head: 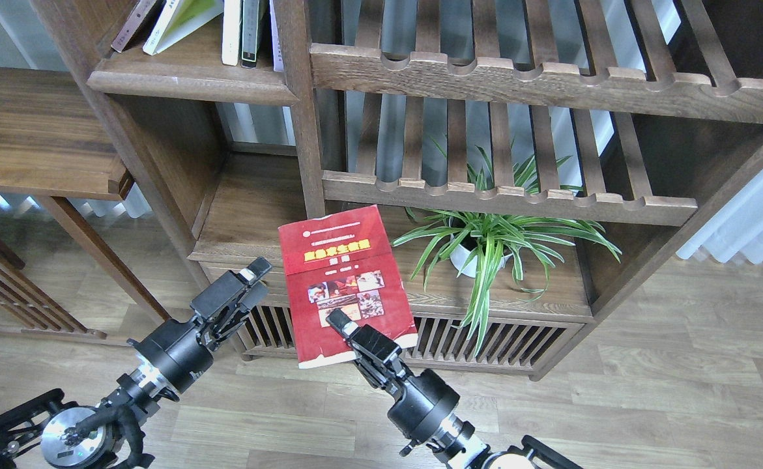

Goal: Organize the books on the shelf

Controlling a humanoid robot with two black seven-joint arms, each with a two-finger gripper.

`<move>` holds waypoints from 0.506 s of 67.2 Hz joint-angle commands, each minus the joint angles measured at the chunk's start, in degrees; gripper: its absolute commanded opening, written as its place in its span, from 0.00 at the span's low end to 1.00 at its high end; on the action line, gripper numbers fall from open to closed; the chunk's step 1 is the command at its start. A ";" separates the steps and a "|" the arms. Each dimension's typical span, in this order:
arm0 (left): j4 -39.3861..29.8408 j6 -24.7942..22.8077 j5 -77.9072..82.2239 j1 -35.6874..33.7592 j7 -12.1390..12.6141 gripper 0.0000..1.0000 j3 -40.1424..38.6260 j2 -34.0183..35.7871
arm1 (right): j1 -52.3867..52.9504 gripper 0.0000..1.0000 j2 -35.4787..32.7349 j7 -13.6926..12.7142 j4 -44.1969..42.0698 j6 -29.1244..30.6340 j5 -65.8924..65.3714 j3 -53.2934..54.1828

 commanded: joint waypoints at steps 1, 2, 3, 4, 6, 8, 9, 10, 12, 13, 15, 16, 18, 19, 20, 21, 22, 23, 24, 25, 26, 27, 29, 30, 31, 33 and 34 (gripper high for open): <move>0.05 0.00 0.00 -0.79 0.00 0.84 1.39 -0.42 | 0.01 0.05 0.00 -0.39 0.01 0.00 -0.04 -0.43; 0.05 0.00 0.00 -0.87 0.00 0.84 1.48 -0.51 | 0.10 0.05 0.00 -0.39 0.01 0.00 -0.04 -0.52; 0.05 0.00 0.00 -0.79 0.00 0.84 1.74 -0.59 | 0.10 0.05 0.00 -0.39 0.01 0.00 -0.04 -0.52; 0.05 0.00 0.00 -0.79 0.00 0.83 1.74 -0.68 | 0.10 0.05 0.00 -0.39 0.01 0.00 -0.13 -0.61; 0.05 0.00 0.00 -0.79 0.00 0.83 1.92 -0.77 | 0.10 0.05 0.00 -0.48 0.01 0.00 -0.13 -0.78; 0.05 0.00 0.00 -0.79 0.09 0.82 2.44 -0.95 | 0.10 0.05 0.00 -0.48 0.10 0.00 -0.13 -1.13; 0.05 0.00 0.00 -0.79 0.09 0.82 2.53 -0.95 | 0.10 0.05 0.00 -0.48 0.10 0.00 -0.13 -1.14; 0.13 0.00 0.00 -0.79 0.09 0.82 2.62 -1.03 | 0.10 0.05 0.00 -0.48 0.10 0.00 -0.13 -1.31; 0.13 0.00 0.00 -0.79 0.09 0.81 3.15 -1.12 | 0.19 0.05 0.00 -0.48 0.10 0.00 -0.13 -1.49; 0.13 0.00 0.00 -0.79 0.09 0.81 3.32 -1.12 | 0.19 0.05 0.00 -0.48 0.10 0.00 -0.13 -1.58; 0.13 0.00 0.00 -0.79 0.18 0.79 3.67 -1.30 | 0.28 0.05 0.00 -0.48 0.10 0.00 -0.13 -1.66; 0.13 0.00 0.00 -0.79 0.18 0.79 3.76 -1.39 | 0.28 0.05 0.00 -0.48 0.10 0.00 -0.13 -1.66; 0.13 0.00 0.00 -0.79 0.35 0.77 4.11 -1.47 | 0.36 0.05 0.00 -0.48 0.10 0.00 -0.13 -1.66; 0.13 0.00 0.00 -0.79 0.35 0.77 4.20 -1.47 | 0.36 0.05 0.00 -0.48 0.10 0.00 -0.13 -1.75; 0.13 0.00 0.00 -0.79 0.44 0.76 4.20 -1.47 | 0.45 0.05 0.00 -0.48 0.10 0.00 -0.13 -1.75; 0.13 0.00 0.00 -0.79 0.61 0.75 4.20 -1.47 | 0.54 0.05 0.00 -0.48 0.10 0.00 -0.13 -1.84; 0.13 0.00 0.00 -0.79 0.62 0.74 4.29 -1.47 | 0.63 0.05 0.00 -0.48 0.01 0.00 -0.13 -1.84; 0.13 0.00 0.00 -0.87 0.70 0.73 4.20 -1.47 | 0.72 0.05 0.00 -0.48 0.10 0.00 -0.13 -1.84; 0.13 0.00 0.00 -0.87 0.70 0.73 4.20 -1.47 | 0.72 0.05 0.00 -0.48 0.01 0.00 -0.13 -1.84; 0.13 0.00 0.00 -0.87 0.70 0.71 4.20 -1.47 | 0.72 0.05 0.00 -0.48 0.10 0.00 -0.13 -1.84; 0.13 0.00 0.00 -0.87 0.70 0.71 4.20 -1.47 | 0.72 0.05 0.00 -0.48 0.01 0.00 -0.13 -1.93; 0.13 0.00 0.00 -0.87 0.70 0.70 4.20 -1.47 | 0.72 0.05 0.00 -0.48 0.10 0.00 -0.13 -1.84; 0.22 0.00 0.00 -0.87 0.70 0.69 4.20 -1.47 | 0.72 0.05 0.00 -0.56 0.01 0.00 -0.13 -1.93; 0.31 0.00 0.00 -0.87 0.70 0.69 4.20 -1.47 | 0.72 0.05 0.00 -0.57 0.01 0.00 -0.13 -1.93; 0.40 0.00 0.00 -0.87 0.70 0.68 4.20 -1.47 | 0.72 0.05 0.00 -0.57 0.01 0.00 -0.13 -1.93; 0.66 0.00 0.00 -0.87 0.70 0.67 4.20 -1.39 | 0.72 0.05 0.00 -0.57 0.10 0.00 -0.13 -1.93; 0.66 0.00 0.00 -0.87 0.70 0.67 4.20 -1.39 | 0.72 0.05 0.00 -0.57 0.10 0.00 -0.13 -1.93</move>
